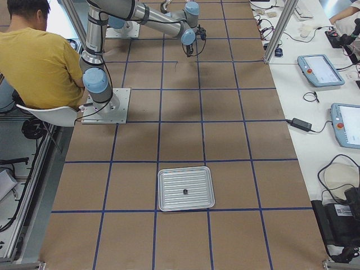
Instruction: Place bearing gear from tray to pile
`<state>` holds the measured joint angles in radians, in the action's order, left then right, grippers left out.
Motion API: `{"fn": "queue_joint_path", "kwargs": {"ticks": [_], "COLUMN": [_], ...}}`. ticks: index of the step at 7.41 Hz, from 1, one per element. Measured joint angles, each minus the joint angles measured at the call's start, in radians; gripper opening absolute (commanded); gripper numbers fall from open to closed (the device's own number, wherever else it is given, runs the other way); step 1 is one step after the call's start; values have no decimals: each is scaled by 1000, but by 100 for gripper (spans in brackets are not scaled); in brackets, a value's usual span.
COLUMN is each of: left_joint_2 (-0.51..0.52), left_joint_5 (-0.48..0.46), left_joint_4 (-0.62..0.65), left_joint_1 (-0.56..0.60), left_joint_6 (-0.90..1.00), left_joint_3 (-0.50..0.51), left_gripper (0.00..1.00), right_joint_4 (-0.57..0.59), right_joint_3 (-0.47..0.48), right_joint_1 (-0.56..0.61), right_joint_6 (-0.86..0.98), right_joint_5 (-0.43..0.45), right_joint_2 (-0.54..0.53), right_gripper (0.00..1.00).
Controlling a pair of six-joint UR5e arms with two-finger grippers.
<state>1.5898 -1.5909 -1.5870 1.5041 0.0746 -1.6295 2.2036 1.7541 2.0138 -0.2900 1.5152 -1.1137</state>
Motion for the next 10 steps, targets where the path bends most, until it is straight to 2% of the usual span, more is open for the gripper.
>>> {"fn": "queue_joint_path", "kwargs": {"ticks": [1,3,4,5,7,8,10], "left_joint_2": [1,17,25,36,92,129,205], "left_joint_5": [0,1,4,9,16,17,17], "left_joint_4": [0,6,10,13,73,131,236], "left_joint_1": [-1,-3,-5,-3,61,115,236], "left_joint_6": [0,3,3,-3,-49,-76,-151], "left_joint_3": [0,-4,-4,-6,-32,-46,-62], "left_gripper": [100,100,100,100,100,100,100], "right_joint_4": [9,-1,-42,-152,-397,-442,-452], "right_joint_3": [0,-15,-42,-84,-142,-149,-152], "right_joint_1": [11,-15,-69,-153,-390,-519,-770], "right_joint_6": [-24,34,68,112,328,457,704], "right_joint_5": [-13,-3,4,12,96,125,134], "right_joint_2": [22,25,3,-39,-152,-190,-213], "right_gripper": [100,100,100,100,100,100,100]}}
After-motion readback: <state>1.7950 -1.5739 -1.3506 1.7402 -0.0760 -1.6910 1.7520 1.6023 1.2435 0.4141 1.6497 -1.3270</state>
